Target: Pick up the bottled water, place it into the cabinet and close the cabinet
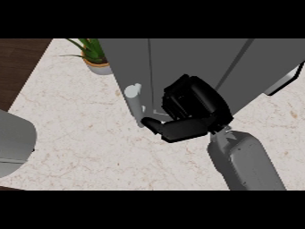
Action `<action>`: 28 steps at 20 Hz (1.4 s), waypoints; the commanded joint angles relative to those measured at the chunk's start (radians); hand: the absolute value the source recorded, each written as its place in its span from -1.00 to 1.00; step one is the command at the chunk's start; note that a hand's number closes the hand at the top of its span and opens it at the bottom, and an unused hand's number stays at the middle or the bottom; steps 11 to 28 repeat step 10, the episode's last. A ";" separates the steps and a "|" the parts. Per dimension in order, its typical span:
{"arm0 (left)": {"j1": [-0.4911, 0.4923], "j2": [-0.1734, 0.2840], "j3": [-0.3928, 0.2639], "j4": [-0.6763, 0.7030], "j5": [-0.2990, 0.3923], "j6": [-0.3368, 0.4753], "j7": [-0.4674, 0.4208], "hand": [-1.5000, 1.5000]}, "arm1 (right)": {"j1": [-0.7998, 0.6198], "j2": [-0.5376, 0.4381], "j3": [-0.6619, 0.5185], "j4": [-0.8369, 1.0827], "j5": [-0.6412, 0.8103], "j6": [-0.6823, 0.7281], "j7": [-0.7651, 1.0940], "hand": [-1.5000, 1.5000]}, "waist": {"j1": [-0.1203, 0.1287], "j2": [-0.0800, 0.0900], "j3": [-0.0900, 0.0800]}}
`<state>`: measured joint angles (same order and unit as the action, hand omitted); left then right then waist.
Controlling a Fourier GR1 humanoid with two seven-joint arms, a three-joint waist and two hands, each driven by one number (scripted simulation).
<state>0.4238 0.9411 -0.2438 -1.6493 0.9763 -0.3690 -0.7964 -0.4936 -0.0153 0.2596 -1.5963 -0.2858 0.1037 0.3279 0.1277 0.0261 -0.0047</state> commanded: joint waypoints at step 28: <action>0.019 -0.028 0.031 -0.017 -0.007 -0.049 -0.011 -1.00 | -0.356 0.015 -0.156 0.475 0.024 -0.033 -0.118 1.00 | -0.031 -0.005 0.004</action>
